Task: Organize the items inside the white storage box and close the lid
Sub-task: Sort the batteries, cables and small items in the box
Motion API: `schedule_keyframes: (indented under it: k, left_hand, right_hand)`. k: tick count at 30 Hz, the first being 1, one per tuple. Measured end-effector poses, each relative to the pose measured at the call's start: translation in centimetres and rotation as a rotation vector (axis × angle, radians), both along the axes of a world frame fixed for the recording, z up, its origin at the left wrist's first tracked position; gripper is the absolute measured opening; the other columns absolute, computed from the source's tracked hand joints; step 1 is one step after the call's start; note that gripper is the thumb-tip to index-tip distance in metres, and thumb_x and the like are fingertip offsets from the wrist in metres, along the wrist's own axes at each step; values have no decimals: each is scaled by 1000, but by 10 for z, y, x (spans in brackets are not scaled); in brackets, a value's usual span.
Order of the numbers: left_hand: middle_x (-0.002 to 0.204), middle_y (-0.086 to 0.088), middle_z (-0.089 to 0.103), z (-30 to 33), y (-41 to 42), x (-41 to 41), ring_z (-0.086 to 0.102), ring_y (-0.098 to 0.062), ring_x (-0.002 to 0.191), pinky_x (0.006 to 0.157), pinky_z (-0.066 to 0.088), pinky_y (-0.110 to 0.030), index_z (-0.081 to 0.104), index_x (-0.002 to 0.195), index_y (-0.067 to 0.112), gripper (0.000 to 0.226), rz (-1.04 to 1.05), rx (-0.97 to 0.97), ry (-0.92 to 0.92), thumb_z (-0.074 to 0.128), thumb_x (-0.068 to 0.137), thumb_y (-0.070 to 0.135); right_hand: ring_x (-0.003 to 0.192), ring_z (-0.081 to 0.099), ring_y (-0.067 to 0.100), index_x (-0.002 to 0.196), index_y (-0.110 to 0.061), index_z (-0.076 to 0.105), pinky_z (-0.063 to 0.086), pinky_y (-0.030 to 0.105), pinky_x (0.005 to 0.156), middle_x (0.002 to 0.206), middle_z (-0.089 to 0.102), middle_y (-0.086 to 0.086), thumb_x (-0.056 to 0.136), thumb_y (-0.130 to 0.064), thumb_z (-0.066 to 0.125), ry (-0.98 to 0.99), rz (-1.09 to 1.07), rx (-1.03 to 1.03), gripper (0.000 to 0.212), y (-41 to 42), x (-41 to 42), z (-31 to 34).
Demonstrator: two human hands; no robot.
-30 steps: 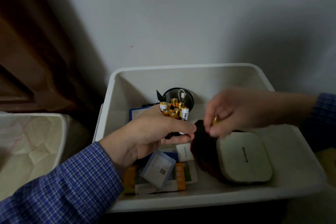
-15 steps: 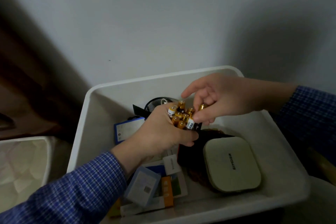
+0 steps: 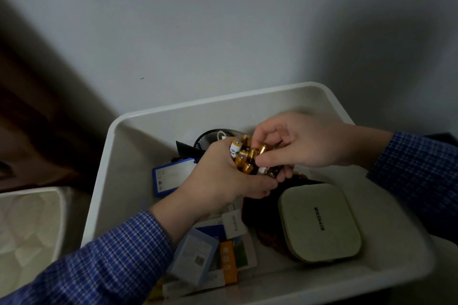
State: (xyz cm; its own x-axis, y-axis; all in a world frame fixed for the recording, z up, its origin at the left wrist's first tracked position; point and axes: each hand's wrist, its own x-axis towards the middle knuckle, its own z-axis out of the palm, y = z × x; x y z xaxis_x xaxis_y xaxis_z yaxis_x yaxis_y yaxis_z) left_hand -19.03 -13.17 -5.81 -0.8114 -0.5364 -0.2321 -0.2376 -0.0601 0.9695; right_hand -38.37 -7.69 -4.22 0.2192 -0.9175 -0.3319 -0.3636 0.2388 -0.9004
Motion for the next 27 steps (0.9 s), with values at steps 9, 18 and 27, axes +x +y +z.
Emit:
schedule_keyframes:
  k: [9,18,27]
  left_hand:
    - [84,-8,77,-1,-3,2,67,-15,59,39,44,-20,75,93,16,18,-63,-7,-72,84,78,17]
    - [61,6,62,1,-8,3,39,-3,40,31,24,-12,61,86,7,30,145,389,122,74,84,34]
    - [58,-3,49,-5,-4,-1,41,-7,41,33,28,-15,59,109,-9,38,199,365,109,72,90,23]
  right_hand:
    - [68,65,20,100,-19,69,52,24,58,96,76,7,93,-20,71,-79,-15,16,8,6,2,-11]
    - [64,61,17,98,-7,67,48,23,56,88,68,15,80,-26,71,-234,-235,6,26,3,-10,6]
    - [71,63,13,98,-8,70,53,21,63,81,69,6,97,-15,61,-253,-248,18,11,6,3,-7]
